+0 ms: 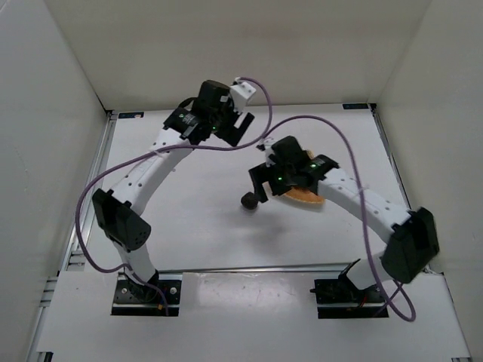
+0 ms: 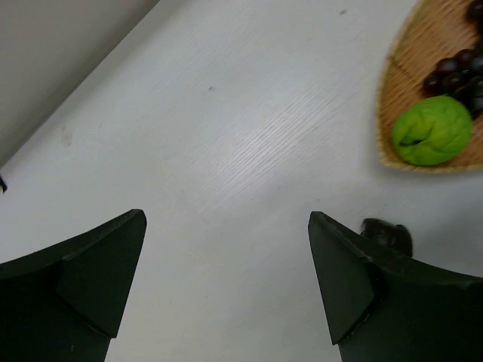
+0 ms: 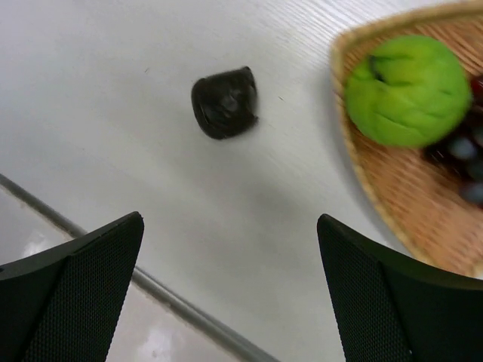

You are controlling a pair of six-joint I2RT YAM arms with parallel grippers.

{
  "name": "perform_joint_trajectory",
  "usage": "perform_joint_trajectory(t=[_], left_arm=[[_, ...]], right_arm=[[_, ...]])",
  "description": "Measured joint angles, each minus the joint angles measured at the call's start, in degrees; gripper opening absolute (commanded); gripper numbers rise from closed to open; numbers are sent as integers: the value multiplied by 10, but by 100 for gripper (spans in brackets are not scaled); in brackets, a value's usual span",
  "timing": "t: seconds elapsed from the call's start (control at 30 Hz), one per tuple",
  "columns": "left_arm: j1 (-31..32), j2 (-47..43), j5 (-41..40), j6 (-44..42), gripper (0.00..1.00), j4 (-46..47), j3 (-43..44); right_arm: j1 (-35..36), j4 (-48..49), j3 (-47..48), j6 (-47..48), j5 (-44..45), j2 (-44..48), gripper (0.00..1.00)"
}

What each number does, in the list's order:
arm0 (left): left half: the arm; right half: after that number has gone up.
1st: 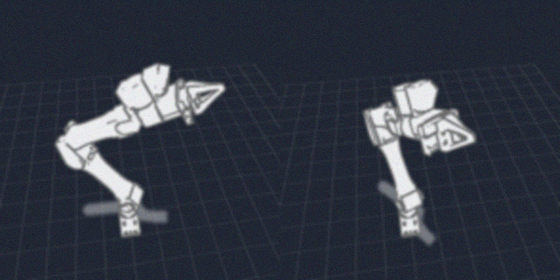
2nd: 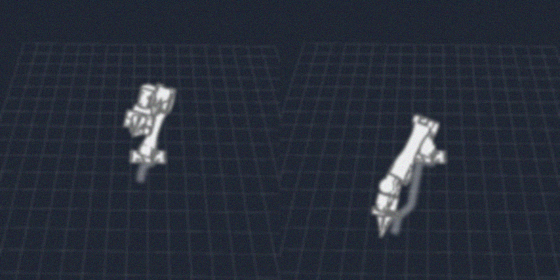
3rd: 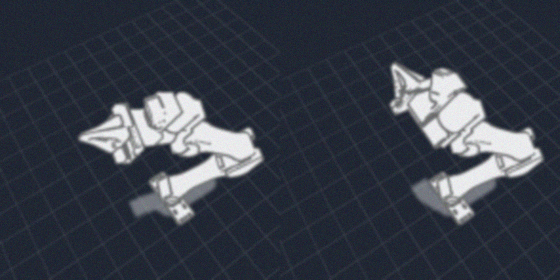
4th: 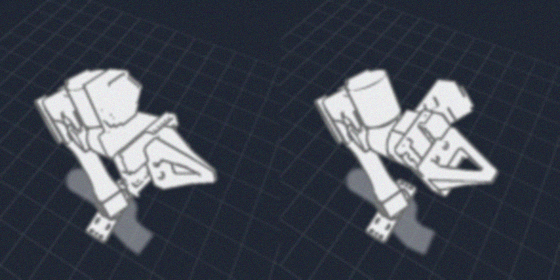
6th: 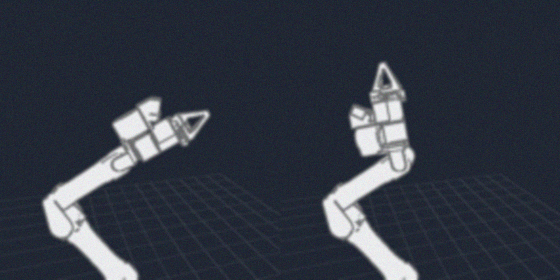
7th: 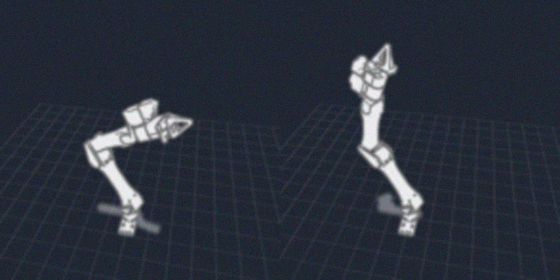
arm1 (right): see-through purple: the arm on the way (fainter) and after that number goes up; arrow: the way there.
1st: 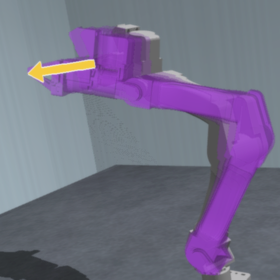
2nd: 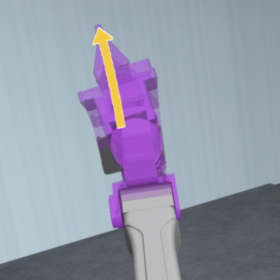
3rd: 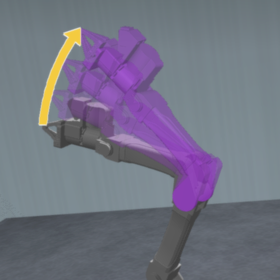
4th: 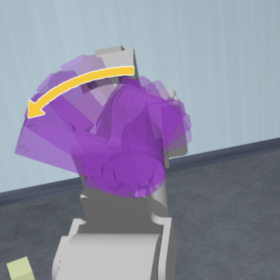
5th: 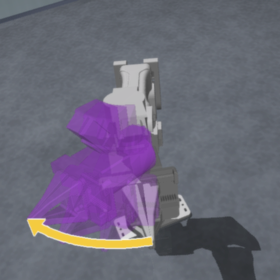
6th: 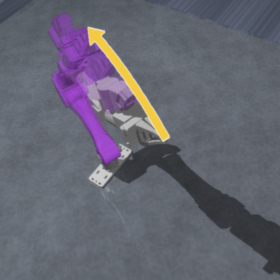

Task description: Place and organize the fake fruits in the fruit bowl

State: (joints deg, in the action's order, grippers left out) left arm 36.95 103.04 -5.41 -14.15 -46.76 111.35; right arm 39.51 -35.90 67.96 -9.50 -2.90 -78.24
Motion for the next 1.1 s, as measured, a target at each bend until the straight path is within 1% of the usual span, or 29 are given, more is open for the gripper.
perform_joint_trajectory(t=[0.17, 0.33, 0.4, 0.43, 0.47, 0.53, 0.6, 0.63, 0.73, 0.77, 0.8, 0.83, 0.9, 0.97, 1.1], left_arm=[[-76, -45, -1, 22, 99, -4, -79], [-132, -44, -8, 31, 99, -35, -145], [-148, -44, -12, 33, 99, -46, -162], [-157, -44, -13, 36, 99, -50, -168], [-165, -44, -13, 38, 99, -53, -174], [-179, -44, -13, 42, 99, -56, -182], [-189, -44, -13, 46, 99, -56, -189], [-193, -45, -13, 47, 99, -57, -192], [-200, -46, -13, 52, 99, -57, -200], [-201, -46, -13, 54, 99, -58, -202], [-203, -46, -13, 56, 99, -58, -203], [-203, -46, -13, 58, 99, -57, -205], [-205, -46, -11, 61, 99, -59, -206], [-207, -47, -9, 63, 99, -61, -206], [-212, -47, -7, 67, 99, -68, -205]], right_arm=[[53, 10, 93, 31, 9, -181, 99], [59, -7, 209, 49, 16, -329, 99], [59, -14, 231, 51, 20, -358, 95], [59, -17, 236, 51, 22, -368, 90], [59, -20, 237, 50, 24, -374, 88], [61, -33, 237, 45, 30, -378, 88], [64, -46, 237, 39, 38, -379, 85], [66, -50, 237, 37, 42, -379, 80], [75, -53, 231, 26, 52, -379, 68], [78, -55, 227, 23, 55, -379, 58], [81, -55, 221, 21, 57, -379, 52], [83, -57, 216, 17, 58, -379, 41], [86, -57, 215, 12, 59, -377, 33], [88, -57, 214, 5, 59, -376, 26], [88, -61, 199, -12, 60, -361, 25]])
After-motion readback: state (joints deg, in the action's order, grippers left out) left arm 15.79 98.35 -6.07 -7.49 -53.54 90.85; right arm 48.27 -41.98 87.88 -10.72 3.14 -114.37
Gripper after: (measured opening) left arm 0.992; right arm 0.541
